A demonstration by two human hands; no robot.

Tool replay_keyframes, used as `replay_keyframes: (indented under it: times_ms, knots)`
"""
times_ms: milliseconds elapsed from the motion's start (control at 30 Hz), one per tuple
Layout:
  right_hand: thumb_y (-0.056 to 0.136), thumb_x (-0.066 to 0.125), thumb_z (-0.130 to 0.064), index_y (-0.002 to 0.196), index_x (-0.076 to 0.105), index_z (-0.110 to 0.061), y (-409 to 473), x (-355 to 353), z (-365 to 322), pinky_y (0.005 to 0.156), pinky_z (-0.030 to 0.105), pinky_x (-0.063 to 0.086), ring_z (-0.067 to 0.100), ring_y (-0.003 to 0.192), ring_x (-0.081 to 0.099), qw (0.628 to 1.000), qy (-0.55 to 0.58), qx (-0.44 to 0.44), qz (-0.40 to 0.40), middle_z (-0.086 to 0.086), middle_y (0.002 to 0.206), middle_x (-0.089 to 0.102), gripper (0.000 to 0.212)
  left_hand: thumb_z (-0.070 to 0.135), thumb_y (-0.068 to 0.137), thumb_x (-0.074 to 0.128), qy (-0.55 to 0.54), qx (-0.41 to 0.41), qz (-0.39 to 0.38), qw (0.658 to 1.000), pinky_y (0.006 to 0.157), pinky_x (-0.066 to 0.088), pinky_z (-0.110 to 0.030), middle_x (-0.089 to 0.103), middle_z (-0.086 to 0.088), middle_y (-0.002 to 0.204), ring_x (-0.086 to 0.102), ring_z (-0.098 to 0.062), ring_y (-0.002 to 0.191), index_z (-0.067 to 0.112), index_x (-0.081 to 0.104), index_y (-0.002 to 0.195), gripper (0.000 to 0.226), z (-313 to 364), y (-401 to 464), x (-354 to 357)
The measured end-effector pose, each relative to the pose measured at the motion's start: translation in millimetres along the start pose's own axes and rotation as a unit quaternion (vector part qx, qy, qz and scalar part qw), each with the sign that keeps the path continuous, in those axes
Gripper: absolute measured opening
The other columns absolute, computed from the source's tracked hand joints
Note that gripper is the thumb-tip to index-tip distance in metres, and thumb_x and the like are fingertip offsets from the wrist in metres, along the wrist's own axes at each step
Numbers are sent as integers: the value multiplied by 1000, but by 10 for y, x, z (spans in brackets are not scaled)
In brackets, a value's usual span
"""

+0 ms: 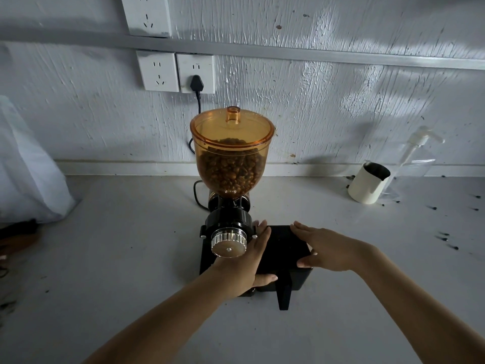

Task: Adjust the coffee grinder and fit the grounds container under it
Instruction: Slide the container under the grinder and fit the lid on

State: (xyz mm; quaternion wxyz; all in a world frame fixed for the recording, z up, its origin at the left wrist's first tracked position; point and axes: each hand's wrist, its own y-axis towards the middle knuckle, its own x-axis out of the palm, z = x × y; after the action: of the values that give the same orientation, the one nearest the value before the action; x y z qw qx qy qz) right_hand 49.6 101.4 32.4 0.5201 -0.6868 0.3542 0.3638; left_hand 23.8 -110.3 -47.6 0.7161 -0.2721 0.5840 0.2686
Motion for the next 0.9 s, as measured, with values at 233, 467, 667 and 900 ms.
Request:
replay_keyframes:
  times_ms: [233,467,667,900]
  knots:
    - [78,71,-34,150,10,-14,-2,61,-20,109,27,28,24,139,32,999,19,5,25,4,160,6,97,54,94,41,71,33,45,996,122,14,-39,-11,-11,161,-5,-20,149,5,-3,151,87,78,53,71]
    - [81,68,-33,150,2,-14,-34,139,-37,112,31,27,27,139,32,999,5,16,38,1,160,-3,97,58,94,31,-10,20,10,1000,122,4,-35,-20,-10,159,-17,-18,147,5,-8,150,87,130,18,11]
    - [82,67,-35,150,1,-19,-55,156,-5,114,32,27,25,142,28,999,25,13,46,-4,160,-6,96,45,98,35,-18,-23,17,999,120,1,-37,-16,-15,160,-16,-25,147,1,-8,149,80,303,32,-36]
    - [77,71,-36,149,13,-15,118,1,-18,114,41,28,28,141,27,997,-23,50,59,4,158,18,95,30,100,42,-63,-72,-27,995,119,1,-36,-18,-12,160,-18,-24,147,1,-9,149,77,417,209,-278]
